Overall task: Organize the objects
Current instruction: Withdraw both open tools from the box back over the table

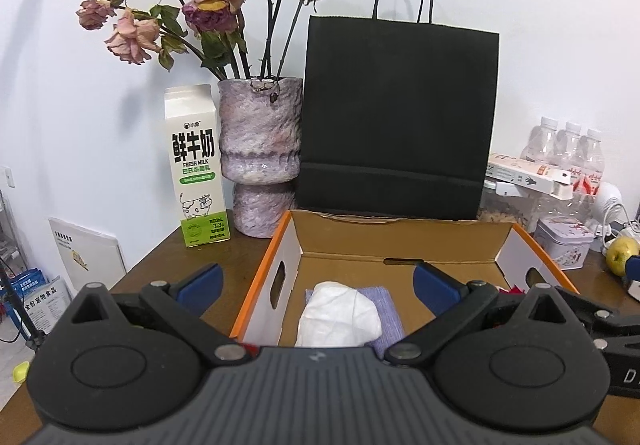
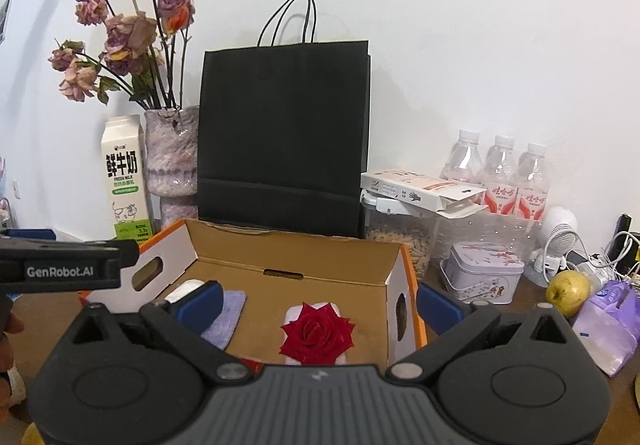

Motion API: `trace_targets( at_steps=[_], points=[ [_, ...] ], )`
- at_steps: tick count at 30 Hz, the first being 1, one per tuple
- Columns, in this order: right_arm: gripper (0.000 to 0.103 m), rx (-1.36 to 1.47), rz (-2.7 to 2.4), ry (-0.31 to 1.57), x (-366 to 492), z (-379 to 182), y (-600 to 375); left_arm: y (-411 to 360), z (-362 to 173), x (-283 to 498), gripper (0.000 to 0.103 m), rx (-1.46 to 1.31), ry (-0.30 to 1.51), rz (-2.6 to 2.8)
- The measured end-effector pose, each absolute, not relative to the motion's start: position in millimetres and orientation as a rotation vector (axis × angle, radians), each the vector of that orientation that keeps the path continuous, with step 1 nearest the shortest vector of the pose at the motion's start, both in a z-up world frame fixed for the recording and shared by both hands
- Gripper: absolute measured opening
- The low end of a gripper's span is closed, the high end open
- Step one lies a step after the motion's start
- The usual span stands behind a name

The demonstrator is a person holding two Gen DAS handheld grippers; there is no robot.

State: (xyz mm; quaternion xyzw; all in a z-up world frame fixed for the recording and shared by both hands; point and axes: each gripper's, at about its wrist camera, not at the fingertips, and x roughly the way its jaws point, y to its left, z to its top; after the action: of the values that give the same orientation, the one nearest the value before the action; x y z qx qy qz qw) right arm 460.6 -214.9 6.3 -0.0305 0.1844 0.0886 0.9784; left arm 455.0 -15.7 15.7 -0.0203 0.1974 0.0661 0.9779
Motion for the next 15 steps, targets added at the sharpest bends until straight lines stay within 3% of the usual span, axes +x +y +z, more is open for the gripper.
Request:
trace_targets(
  at_steps=[15],
  points=[
    [0.103,-0.060,0.200,0.330,394.0,20.6,-215.4,-13.5,30.6,397.8,0.103,-0.055,0.373,0.105]
  ],
)
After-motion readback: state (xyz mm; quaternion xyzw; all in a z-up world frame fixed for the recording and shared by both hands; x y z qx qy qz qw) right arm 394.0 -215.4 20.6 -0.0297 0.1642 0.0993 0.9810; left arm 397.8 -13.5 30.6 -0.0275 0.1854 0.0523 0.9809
